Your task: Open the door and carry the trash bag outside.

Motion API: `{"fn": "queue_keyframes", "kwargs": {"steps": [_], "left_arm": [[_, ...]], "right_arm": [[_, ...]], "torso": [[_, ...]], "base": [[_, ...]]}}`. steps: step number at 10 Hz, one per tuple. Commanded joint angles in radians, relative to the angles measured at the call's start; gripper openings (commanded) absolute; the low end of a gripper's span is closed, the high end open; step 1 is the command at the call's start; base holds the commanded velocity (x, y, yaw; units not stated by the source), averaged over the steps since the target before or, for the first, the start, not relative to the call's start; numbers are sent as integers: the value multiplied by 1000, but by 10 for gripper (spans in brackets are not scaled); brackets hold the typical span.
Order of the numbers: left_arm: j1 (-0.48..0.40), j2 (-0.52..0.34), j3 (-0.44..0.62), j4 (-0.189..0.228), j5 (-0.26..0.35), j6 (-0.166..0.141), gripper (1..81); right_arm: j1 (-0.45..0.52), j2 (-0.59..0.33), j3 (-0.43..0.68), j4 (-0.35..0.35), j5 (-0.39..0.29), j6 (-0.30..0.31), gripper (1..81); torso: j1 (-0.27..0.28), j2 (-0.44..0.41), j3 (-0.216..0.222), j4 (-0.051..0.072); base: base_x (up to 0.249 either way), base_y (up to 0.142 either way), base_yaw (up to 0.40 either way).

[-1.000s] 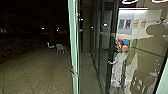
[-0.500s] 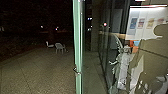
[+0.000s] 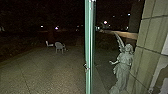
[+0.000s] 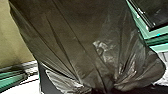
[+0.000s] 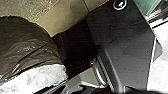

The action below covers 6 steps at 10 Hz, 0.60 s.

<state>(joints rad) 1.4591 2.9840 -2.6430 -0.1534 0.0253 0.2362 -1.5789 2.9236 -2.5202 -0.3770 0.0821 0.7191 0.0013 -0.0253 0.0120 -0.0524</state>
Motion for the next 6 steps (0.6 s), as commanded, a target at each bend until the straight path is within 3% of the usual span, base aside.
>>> {"fn": "queue_keyframes", "kwargs": {"steps": [1,6], "left_arm": [[-59,-11,4,3,54,6,10],[-59,-11,4,3,54,6,10]], "right_arm": [[44,-1,9,-5,-41,0,811],[42,1,9,-3,-38,-1,811]], "torso": [[0,0,0,0],[0,0,0,0]], "base": [[80,0,0],[78,0,0]]}}
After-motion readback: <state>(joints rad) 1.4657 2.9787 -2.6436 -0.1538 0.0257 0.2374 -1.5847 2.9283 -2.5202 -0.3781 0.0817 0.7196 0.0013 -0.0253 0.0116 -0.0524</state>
